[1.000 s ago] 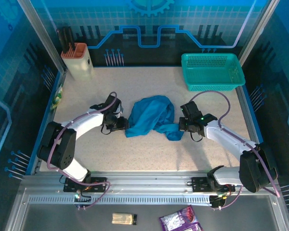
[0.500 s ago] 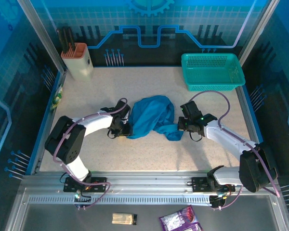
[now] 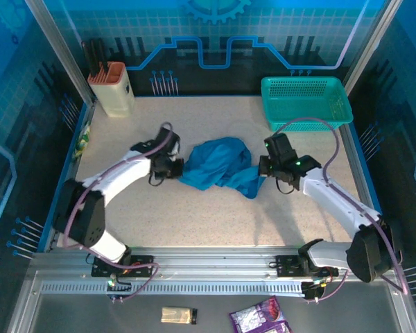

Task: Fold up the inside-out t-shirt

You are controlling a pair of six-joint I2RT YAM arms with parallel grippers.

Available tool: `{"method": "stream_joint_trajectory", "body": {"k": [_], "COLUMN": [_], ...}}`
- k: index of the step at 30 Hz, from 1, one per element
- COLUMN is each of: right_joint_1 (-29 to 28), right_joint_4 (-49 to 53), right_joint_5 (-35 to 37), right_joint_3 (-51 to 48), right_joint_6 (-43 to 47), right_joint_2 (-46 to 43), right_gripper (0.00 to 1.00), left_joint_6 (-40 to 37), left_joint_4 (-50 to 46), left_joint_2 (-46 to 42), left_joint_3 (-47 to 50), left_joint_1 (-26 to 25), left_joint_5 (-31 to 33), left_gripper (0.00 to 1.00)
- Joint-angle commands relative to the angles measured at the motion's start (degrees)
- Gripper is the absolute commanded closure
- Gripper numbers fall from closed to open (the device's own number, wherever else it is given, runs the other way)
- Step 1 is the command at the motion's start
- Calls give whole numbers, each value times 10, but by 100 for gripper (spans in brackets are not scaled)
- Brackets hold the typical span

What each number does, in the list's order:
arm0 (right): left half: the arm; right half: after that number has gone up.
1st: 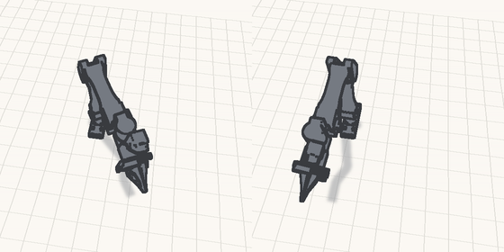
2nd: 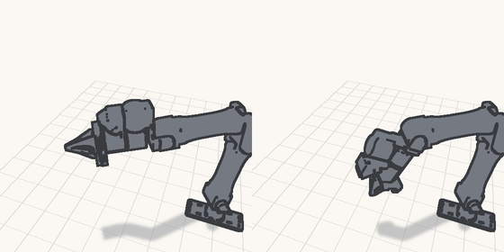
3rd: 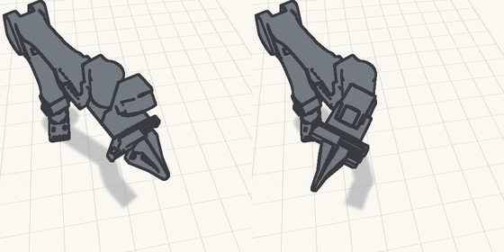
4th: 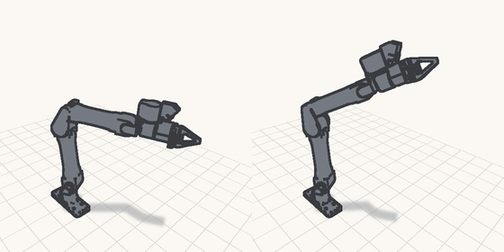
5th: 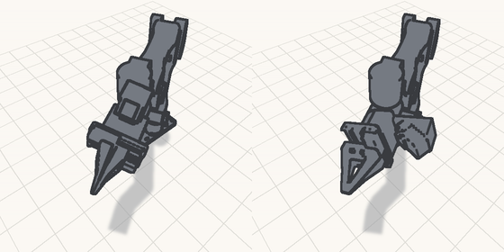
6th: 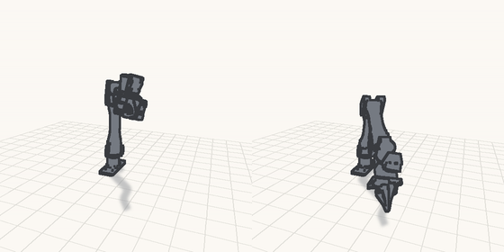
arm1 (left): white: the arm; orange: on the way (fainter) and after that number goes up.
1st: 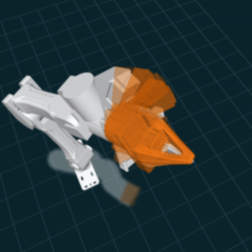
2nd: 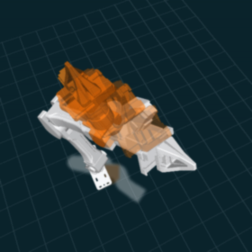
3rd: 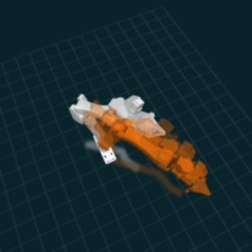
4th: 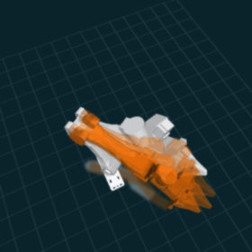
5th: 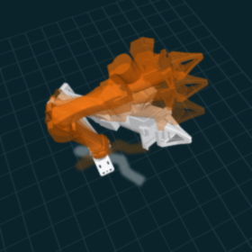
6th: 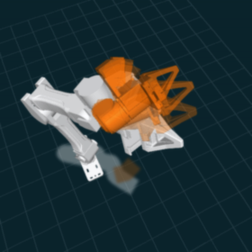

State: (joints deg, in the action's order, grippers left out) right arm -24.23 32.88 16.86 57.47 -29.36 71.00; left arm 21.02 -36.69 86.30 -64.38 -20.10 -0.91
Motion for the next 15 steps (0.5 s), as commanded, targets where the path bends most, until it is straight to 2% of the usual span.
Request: {"method": "stream_joint_trajectory", "body": {"k": [1,5,8,11,15], "right_joint_1": [32,74,98,103,103], "right_joint_4": [37,62,77,74,42], "right_joint_5": [52,72,93,129,153], "right_joint_3": [78,173,243,291,307], "right_joint_6": [56,99,128,155,173], "right_joint_2": [-46,-86,-118,-156,-219], "right_gripper": [100,100,100,100,100], "left_joint_6": [-15,-13,-14,-17,-17], "left_joint_4": [-34,-52,-74,-92,-99], "left_joint_2": [-86,-146,-175,-210,-256], "left_joint_3": [-62,-124,-177,-220,-263], "left_joint_1": [71,163,207,243,265], "left_joint_5": [-44,-101,-127,-132,-106], "left_gripper": [100,100,100,100,100]}}
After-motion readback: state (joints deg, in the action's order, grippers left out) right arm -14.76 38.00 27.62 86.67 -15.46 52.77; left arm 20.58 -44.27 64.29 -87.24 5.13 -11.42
